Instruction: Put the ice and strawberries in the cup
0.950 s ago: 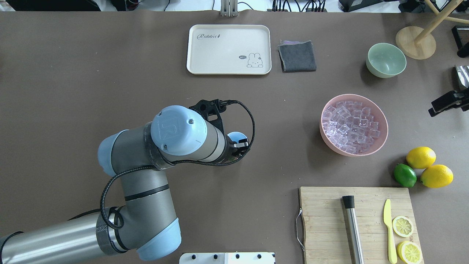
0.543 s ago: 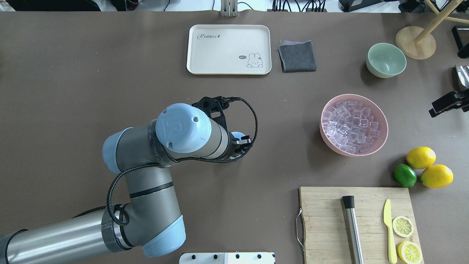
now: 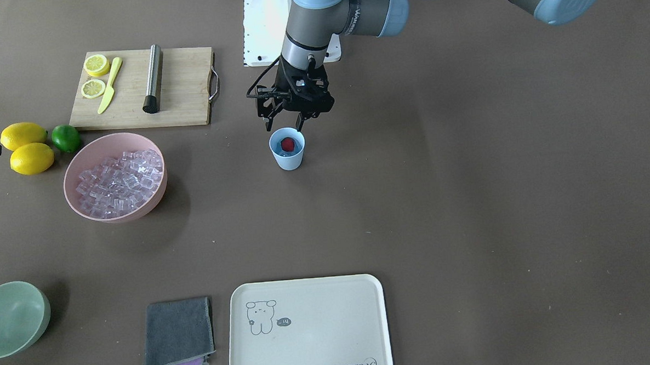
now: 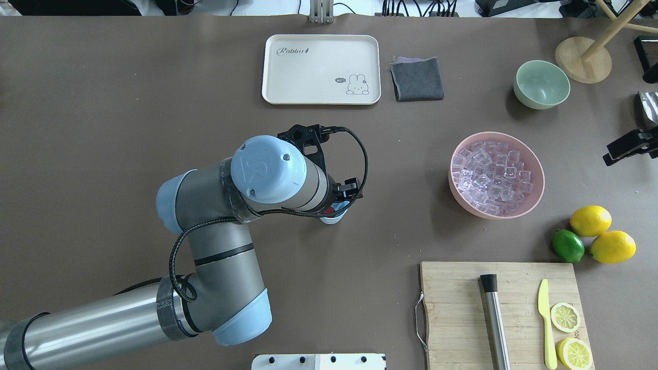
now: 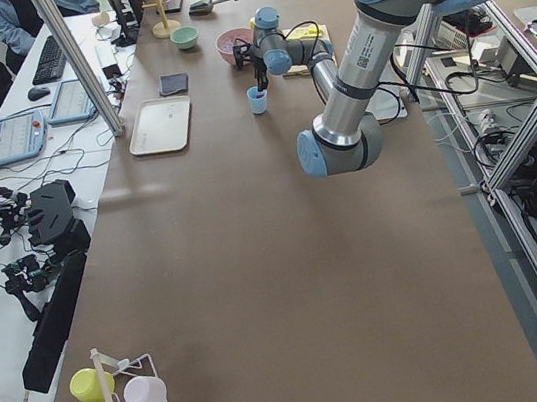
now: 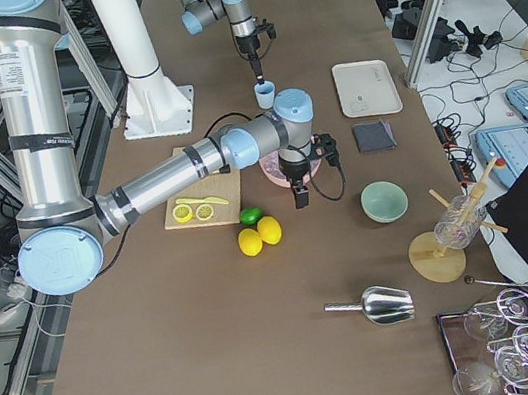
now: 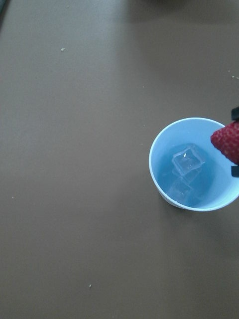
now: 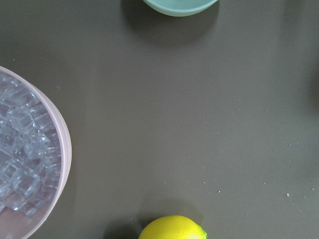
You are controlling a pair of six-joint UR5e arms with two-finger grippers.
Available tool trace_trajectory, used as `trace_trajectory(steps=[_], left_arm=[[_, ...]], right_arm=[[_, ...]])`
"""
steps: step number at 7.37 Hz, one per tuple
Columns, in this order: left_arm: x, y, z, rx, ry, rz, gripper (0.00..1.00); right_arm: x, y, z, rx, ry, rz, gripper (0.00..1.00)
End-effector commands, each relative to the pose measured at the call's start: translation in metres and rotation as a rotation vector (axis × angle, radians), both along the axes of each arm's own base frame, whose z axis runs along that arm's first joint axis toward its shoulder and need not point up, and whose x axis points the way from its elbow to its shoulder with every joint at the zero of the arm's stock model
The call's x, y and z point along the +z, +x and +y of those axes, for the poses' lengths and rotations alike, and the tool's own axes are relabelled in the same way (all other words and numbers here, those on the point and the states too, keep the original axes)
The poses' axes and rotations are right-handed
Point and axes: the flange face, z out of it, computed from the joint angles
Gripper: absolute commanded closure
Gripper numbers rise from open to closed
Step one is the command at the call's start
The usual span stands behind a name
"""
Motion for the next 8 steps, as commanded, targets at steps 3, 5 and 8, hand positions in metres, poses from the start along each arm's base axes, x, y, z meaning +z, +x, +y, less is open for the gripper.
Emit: trace_trajectory(steps=[3, 5, 8], left_arm=[[0.032, -0.079, -0.035, 0.026, 0.043, -0.05, 0.04], [0.058, -0.159, -0.072, 0.097, 0.111, -0.178, 0.03], [0.164, -0.29, -0.099, 0.199, 0.187, -0.265, 0.03]], right_arm=[[0.017, 0.02, 0.005, -0.033, 0.03, 0.013, 0.0], [0.039, 0.056, 0.01, -0.036, 0.052, 0.028, 0.0], [0.082, 0.115, 0.007, -0.053, 0.066, 0.053, 0.0]])
